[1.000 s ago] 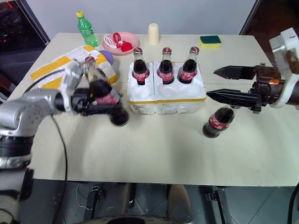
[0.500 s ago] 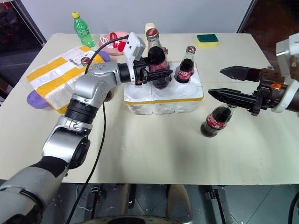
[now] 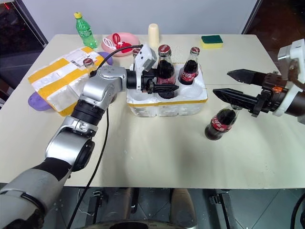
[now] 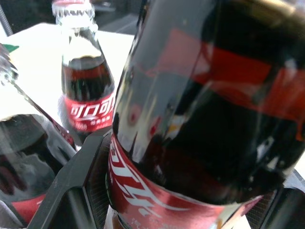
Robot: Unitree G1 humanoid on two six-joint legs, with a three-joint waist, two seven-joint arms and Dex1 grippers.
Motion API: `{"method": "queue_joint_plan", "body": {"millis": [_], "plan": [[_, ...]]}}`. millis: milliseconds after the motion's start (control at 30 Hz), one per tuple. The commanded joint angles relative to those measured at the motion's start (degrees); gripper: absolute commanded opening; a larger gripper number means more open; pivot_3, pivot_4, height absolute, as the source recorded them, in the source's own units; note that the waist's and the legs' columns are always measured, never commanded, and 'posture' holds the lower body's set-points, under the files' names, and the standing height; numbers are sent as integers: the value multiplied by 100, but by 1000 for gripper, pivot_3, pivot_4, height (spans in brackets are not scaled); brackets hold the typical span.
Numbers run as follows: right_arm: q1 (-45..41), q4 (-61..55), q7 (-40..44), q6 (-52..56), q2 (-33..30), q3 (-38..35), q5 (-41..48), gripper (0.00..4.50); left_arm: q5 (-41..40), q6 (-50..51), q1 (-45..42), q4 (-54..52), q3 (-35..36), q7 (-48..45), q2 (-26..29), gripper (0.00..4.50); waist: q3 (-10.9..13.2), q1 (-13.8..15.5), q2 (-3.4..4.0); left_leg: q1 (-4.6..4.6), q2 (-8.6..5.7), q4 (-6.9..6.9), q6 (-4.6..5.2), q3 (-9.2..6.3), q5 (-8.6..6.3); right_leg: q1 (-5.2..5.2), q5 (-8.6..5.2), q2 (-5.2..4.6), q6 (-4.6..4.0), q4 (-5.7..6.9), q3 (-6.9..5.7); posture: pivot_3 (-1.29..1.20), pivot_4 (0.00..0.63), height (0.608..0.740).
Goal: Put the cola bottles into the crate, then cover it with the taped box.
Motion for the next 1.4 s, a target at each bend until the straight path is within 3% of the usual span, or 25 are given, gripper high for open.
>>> {"method": "queue_joint_plan", "body": {"millis": [33,67,267,367,567,767,867,1067,1400], "plan": [[-35,-110,117,-361,-52,44,-239,4500,366,-271,-249,448,-31,385,-147,4190,0,0,0,0,0,1,0,0,0,0,0,0,1,0,0,0,150,739],[-32,-118,161,-420,-65,84,-290,4500,456,-324,-241,553,-50,441,-172,4472,0,-10,0,0,0,1,0,0,0,0,0,0,1,0,0,0,150,739],[-134,-9,345,-628,-96,278,-496,4500,310,62,-31,46,281,507,-30,4472,-1,-19,2,5,0,0,0,0,0,3,0,0,1,3,0,0,150,739],[-213,78,413,-703,-67,389,-550,4500,11,606,463,-1401,636,610,403,4472,-1,-68,2,7,0,-2,0,0,0,1,0,0,1,5,2,0,150,739],[-366,317,573,-852,43,643,-667,4500,-971,2714,2046,-5130,1889,1325,1481,4472,-2,-44,6,8,3,-5,-1,-6,0,-3,-1,2,0,14,3,0,150,739],[-670,614,716,-988,95,901,-801,4500,-993,3831,3470,-6897,2748,2503,1929,4472,-1,14,2,16,1,7,-1,-7,0,20,-1,2,0,5,2,0,150,739],[-839,710,780,-1024,127,1002,-853,4500,-536,3580,3943,-6782,2824,3131,1979,4472,-2,16,-2,20,1,12,-4,-7,2,27,-1,2,-2,3,1,0,150,739],[-943,757,779,-1020,166,1031,-914,4500,-277,3226,3883,-6081,2930,3853,1830,4472,-2,-1,-2,29,1,7,-4,-8,2,31,-1,3,-3,3,1,0,150,739],[-843,548,587,-742,165,687,-647,4500,-236,2301,3411,-4623,2371,3751,1660,4472,-2,0,-2,28,1,6,-4,-7,2,30,-1,3,-2,3,1,0,150,739]]}}
